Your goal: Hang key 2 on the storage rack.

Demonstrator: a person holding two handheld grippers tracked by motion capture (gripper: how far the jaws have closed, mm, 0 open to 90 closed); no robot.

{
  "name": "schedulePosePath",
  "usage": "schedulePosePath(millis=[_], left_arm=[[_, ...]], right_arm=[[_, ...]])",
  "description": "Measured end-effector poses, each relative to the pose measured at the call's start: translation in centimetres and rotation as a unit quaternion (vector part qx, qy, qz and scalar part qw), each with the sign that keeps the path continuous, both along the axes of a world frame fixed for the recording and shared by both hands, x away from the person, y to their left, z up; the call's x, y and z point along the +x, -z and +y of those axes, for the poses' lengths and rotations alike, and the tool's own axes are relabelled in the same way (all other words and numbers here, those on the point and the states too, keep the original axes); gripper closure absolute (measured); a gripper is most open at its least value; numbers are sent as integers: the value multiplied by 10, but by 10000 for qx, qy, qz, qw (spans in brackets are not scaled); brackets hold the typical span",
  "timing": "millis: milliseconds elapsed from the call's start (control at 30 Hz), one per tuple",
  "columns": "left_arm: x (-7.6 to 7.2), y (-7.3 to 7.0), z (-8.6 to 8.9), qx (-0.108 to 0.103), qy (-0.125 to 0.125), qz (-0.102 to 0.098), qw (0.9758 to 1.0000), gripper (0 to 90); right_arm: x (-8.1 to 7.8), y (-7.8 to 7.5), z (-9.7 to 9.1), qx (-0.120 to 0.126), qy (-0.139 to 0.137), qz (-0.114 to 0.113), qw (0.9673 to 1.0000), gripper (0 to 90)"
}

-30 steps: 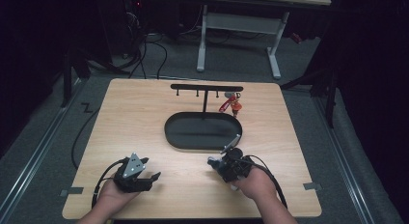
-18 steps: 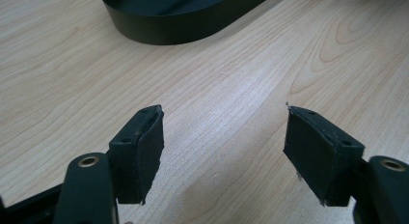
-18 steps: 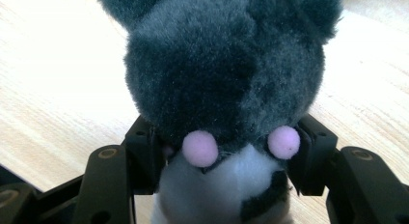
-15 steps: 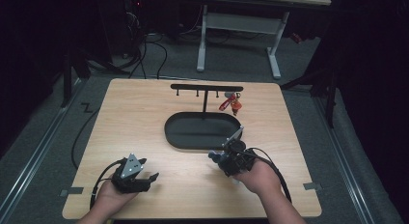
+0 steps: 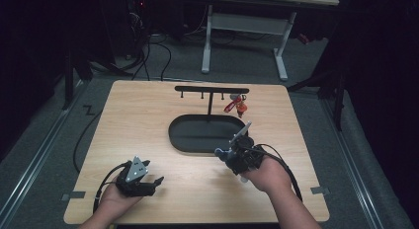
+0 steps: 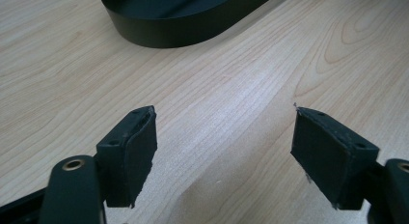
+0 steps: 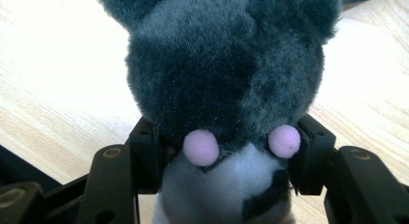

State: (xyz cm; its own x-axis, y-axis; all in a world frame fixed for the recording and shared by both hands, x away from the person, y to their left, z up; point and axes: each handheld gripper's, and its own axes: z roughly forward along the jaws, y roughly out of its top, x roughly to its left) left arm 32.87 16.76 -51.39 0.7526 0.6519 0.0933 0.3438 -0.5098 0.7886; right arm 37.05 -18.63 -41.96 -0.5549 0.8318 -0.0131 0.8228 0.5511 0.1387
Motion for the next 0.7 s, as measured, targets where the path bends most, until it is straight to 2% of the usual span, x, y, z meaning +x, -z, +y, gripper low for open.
schedulePosePath(millis=[133, 400, 433, 700], left_arm=[[0, 1, -1, 67, 9, 32, 10000, 212], [-1, 1, 0, 33, 6, 43, 10000, 205], [0, 1, 0, 34, 8, 41, 10000, 204], [-1, 4, -1, 77, 72, 128, 9999, 196]], right_arm=[[3, -6, 0, 55, 75, -11, 10000, 426], [11, -25, 2, 211, 189, 4, 9996, 426], [12, -28, 1, 191, 104, -31, 9998, 426], [23, -42, 4, 163, 154, -68, 9997, 427]])
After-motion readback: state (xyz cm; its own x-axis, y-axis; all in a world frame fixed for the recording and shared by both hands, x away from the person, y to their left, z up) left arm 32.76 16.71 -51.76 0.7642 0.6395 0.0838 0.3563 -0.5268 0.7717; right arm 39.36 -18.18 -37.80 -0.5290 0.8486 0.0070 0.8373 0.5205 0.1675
